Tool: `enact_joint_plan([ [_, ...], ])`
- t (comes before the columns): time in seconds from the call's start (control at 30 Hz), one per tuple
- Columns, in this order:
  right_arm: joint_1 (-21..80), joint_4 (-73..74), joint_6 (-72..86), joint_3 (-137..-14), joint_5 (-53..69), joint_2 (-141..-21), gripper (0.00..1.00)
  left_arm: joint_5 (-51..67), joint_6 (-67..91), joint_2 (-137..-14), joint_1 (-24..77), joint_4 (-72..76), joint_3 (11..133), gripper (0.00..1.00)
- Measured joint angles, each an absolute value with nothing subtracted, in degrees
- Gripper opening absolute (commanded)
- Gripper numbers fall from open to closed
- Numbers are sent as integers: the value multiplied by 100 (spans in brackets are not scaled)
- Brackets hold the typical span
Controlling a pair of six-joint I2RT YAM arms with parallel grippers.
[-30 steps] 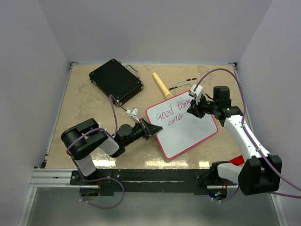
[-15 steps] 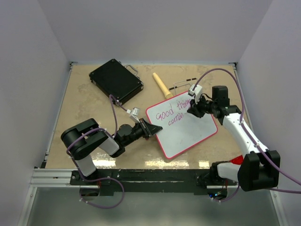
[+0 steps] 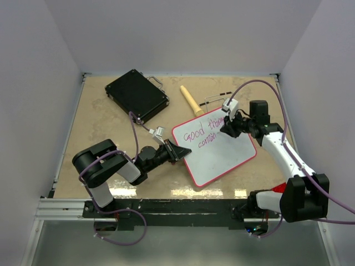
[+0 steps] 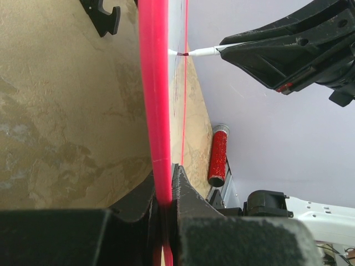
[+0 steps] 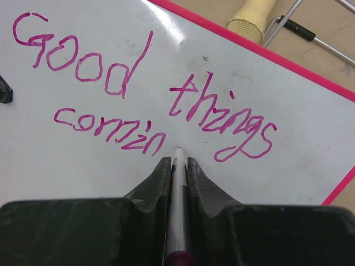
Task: Write a sentence on the whiteboard
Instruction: Write on the whiteboard with the whiteboard marker without the cap.
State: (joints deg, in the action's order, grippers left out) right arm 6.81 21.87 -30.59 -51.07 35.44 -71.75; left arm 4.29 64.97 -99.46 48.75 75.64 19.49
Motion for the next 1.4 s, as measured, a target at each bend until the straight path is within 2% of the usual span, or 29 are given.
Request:
enact_joint_plan([
  [0.83, 740, 2528, -3457, -5116, 3767, -7188, 0, 423, 6541, -9955, 4875, 7557, 1949, 0],
  [1.4, 751, 2416, -3293, -5113, 3365, -7087, 0, 432, 6495, -9955, 4875, 7568, 1949, 0],
])
